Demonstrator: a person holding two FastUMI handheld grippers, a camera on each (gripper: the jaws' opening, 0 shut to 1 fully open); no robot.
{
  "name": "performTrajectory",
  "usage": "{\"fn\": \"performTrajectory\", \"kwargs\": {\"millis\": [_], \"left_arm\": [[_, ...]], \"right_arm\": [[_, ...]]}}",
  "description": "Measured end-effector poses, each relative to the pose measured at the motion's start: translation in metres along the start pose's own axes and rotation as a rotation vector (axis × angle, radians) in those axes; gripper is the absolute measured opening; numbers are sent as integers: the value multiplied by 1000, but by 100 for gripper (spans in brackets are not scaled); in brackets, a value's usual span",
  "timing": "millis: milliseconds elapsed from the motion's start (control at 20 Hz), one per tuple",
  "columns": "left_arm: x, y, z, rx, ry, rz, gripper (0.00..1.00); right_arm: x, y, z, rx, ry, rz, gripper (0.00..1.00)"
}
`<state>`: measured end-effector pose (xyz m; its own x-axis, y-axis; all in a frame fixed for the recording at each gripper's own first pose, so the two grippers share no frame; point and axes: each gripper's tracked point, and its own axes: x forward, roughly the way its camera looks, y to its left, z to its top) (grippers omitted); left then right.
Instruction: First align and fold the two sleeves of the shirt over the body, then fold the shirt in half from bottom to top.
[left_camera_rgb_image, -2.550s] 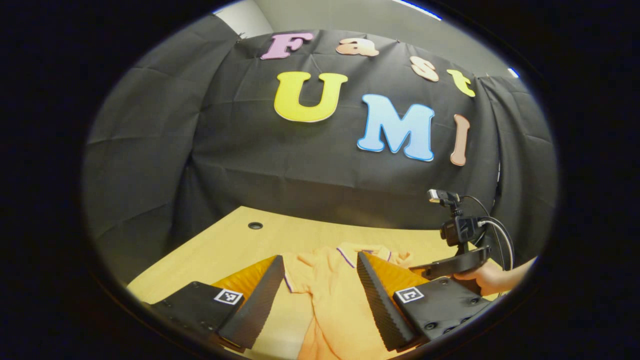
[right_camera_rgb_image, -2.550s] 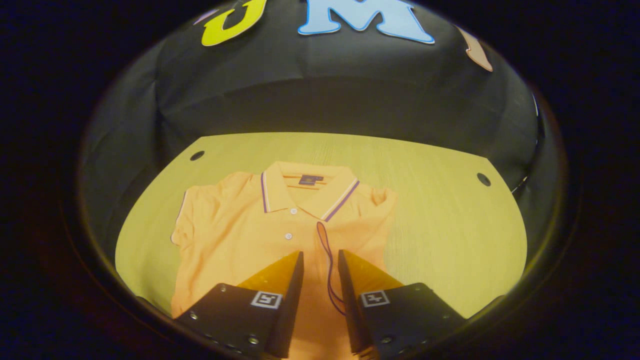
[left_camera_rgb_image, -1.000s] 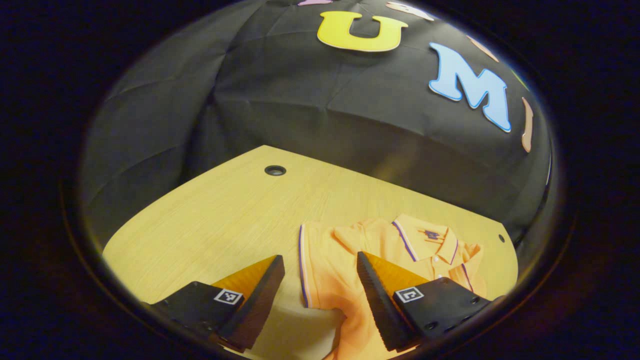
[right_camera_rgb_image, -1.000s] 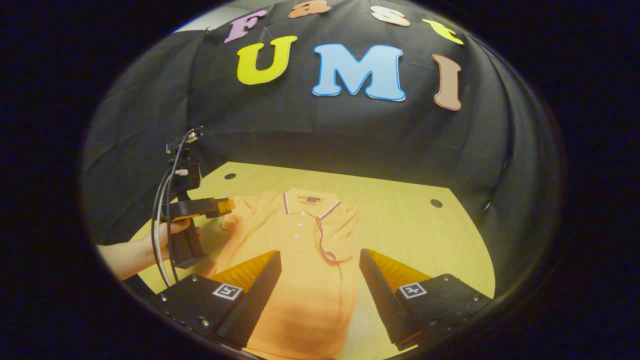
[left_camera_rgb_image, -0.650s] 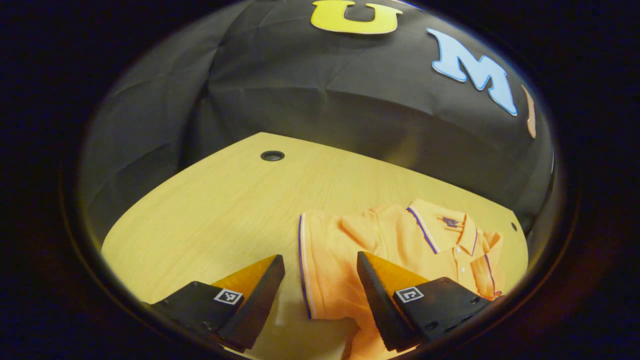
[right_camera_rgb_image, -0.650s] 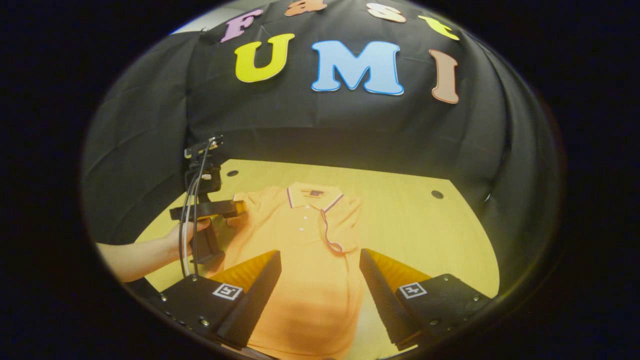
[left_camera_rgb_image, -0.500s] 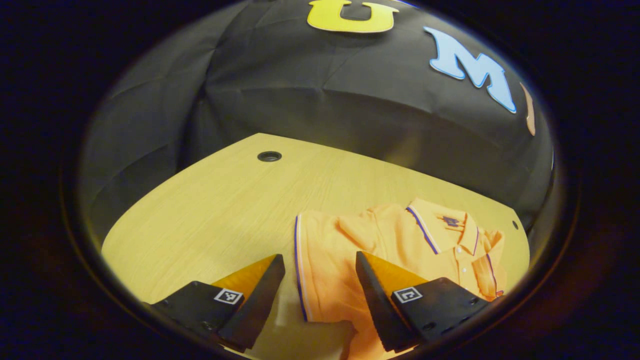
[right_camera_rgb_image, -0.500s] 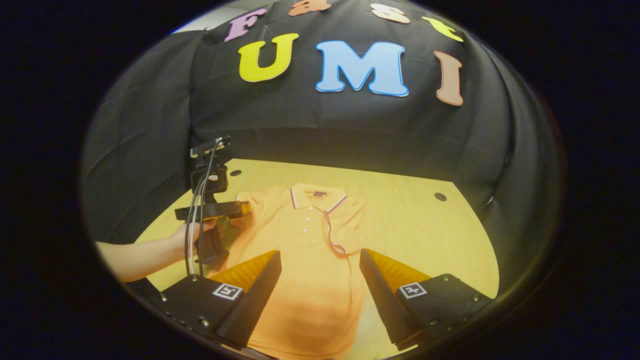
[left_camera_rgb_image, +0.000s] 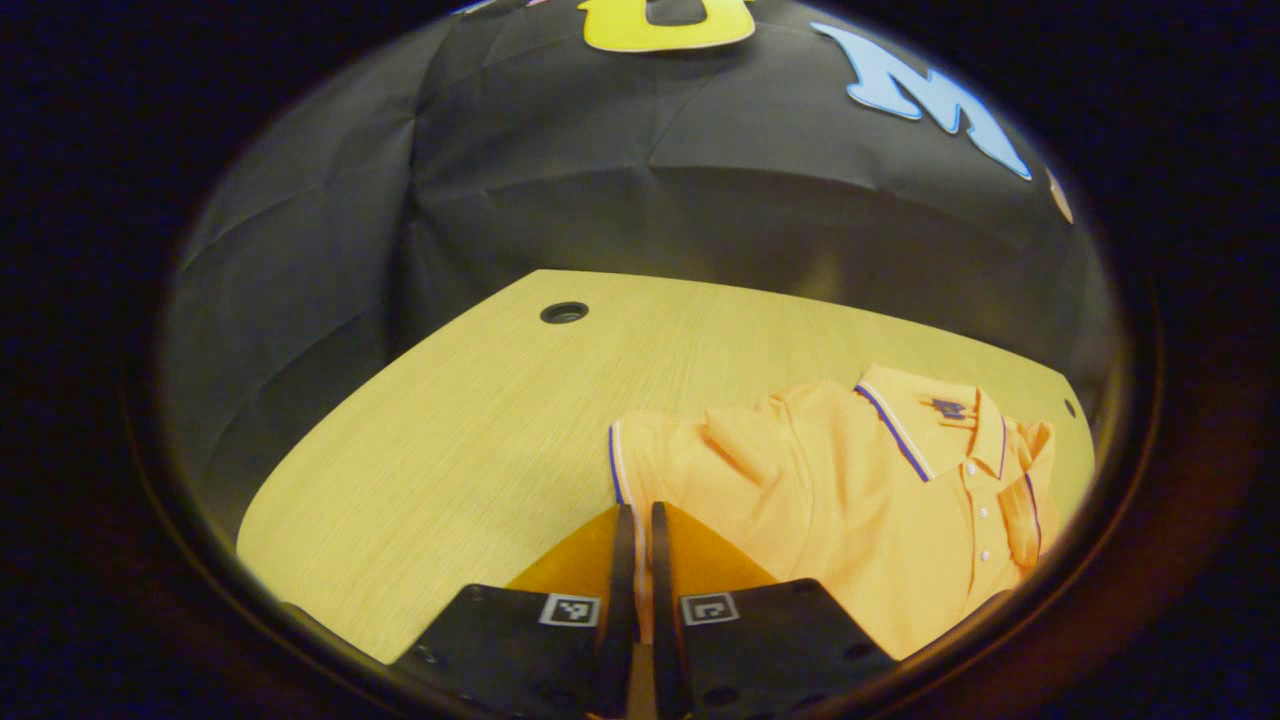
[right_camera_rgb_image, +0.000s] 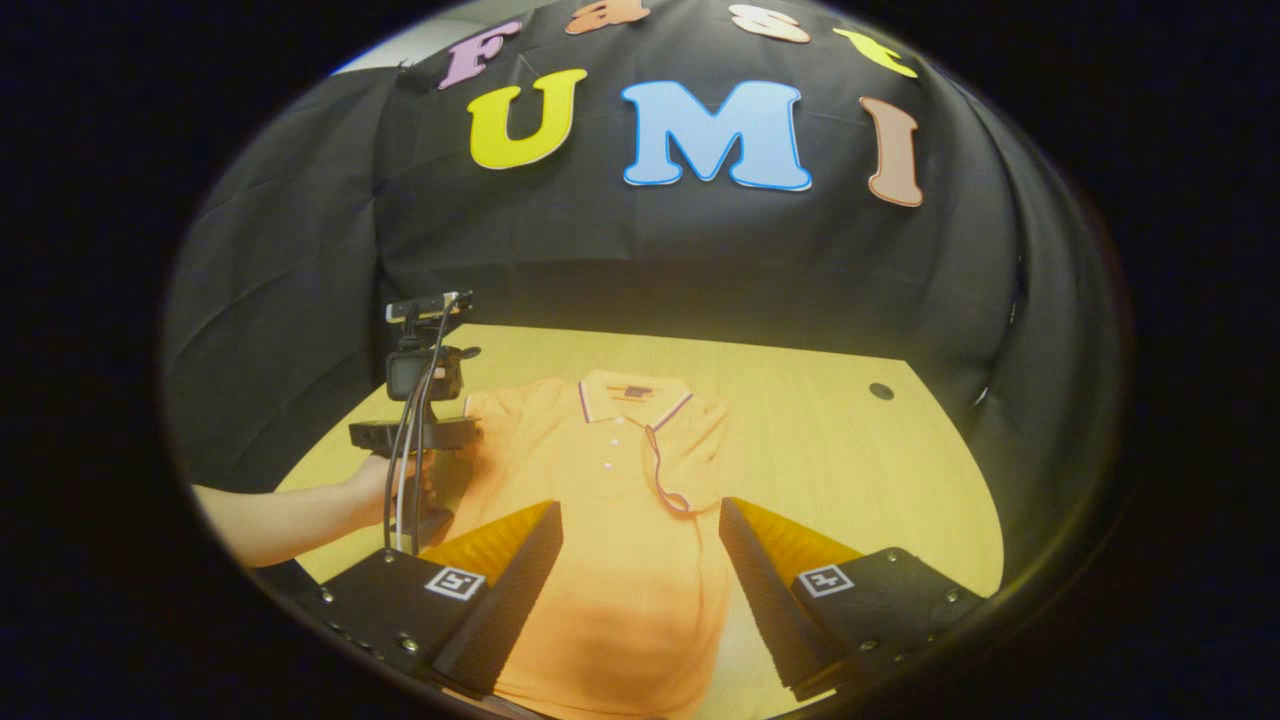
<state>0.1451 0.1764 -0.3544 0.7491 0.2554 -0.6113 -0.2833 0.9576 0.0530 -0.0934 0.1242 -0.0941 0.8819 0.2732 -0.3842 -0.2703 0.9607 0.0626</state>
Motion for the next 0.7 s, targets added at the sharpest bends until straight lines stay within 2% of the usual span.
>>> {"fn": "performTrajectory", "kwargs": {"millis": [100,200,400,700], "left_arm": [[-2,-5,1,3,-4,-36,14],[-6,-6,8,-23,-24,-63,6],[-20,-6,33,-14,-97,-72,6],[-45,-43,60,46,-161,-147,6]], "right_arm": [[-2,-2,0,4,-3,-1,98],[-4,-5,-1,4,-6,-10,98],[-6,-12,-6,28,-4,-23,97],[-8,-16,-12,48,4,-36,98]]}}
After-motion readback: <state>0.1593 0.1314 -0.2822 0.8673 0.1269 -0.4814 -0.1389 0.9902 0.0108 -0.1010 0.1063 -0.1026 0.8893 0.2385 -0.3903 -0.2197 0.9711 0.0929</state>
